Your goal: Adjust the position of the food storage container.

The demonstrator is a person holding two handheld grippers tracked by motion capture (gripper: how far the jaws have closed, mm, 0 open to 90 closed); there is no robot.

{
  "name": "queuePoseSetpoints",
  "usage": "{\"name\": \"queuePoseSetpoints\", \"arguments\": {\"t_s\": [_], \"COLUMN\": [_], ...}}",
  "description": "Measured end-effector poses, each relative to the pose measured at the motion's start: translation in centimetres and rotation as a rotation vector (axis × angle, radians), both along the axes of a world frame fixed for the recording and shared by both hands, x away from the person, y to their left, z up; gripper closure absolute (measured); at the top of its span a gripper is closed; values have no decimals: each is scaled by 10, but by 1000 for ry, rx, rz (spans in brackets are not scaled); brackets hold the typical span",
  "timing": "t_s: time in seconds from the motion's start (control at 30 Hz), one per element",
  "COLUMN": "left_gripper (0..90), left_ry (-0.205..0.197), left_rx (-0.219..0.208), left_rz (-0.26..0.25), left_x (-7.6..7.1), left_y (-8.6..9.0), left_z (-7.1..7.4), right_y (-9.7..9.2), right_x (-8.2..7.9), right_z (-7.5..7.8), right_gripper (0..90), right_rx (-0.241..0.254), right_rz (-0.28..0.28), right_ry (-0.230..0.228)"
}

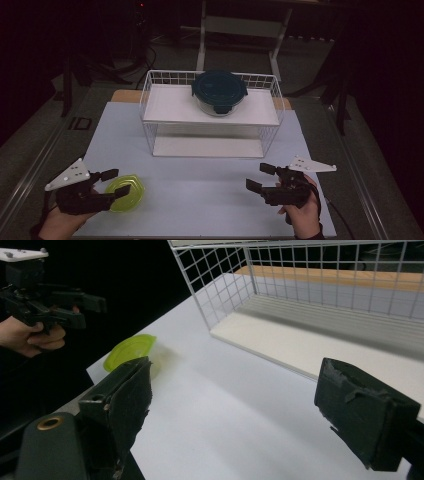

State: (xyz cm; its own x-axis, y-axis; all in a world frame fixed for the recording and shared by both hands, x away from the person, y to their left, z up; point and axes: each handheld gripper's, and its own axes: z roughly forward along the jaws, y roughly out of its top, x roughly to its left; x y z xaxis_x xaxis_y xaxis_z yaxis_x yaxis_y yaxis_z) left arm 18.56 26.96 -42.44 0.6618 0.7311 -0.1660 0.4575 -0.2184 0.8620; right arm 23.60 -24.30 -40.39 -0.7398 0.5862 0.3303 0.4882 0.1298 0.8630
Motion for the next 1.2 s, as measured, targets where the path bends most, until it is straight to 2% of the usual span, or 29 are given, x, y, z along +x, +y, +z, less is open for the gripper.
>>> {"name": "queuePoseSetpoints", "arguments": {"t_s": [0.1, 0.17, 0.27, 0.3, 0.43, 0.63, 0.7, 0.8, 0.87, 0.9, 1.0, 1.03, 1.2], "left_gripper": [386, 389, 453, 501, 564, 700, 705, 707, 732, 734, 762, 815, 868], "left_ry": [9, 14, 20, 25, 50, 99, 116, 131, 157, 161, 190, 223, 253], "left_rx": [-11, -6, 0, -3, -2, 38, 55, 50, 77, 108, 133, 145, 166], "left_rz": [21, 35, 53, 56, 78, 91, 87, 86, 75, 73, 48, 51, 62], "left_x": [-4, -7, -12, -13, -19, -30, -32, -35, -35, -34, -33, -31, -26], "left_y": [12, 19, 30, 34, 46, 62, 66, 69, 67, 65, 62, 60, 55], "left_z": [-6, -10, -14, -16, -25, -40, -45, -57, -67, -72, -82, -87, -93], "right_y": [-3, -4, -6, -8, -10, -11, -12, -13, -12, -12, -12, -12, -11], "right_x": [0, -1, -1, -1, -1, -1, -1, 0, 0, 0, 0, 0, 0], "right_z": [-4, -4, -5, -6, -7, -7, -7, -8, -8, -9, -9, -9, -9], "right_gripper": [148, 148, 148, 148, 148, 148, 148, 148, 149, 148, 149, 149, 149], "right_rx": [-2, -3, -2, -1, -3, -1, 2, 7, 5, 5, 4, 5, 6], "right_rz": [-10, -11, -19, -24, -26, -30, -33, -31, -32, -31, -29, -29, -27], "right_ry": [7, 9, 10, 10, 12, 14, 12, 17, 17, 17, 23, 24, 24]}}
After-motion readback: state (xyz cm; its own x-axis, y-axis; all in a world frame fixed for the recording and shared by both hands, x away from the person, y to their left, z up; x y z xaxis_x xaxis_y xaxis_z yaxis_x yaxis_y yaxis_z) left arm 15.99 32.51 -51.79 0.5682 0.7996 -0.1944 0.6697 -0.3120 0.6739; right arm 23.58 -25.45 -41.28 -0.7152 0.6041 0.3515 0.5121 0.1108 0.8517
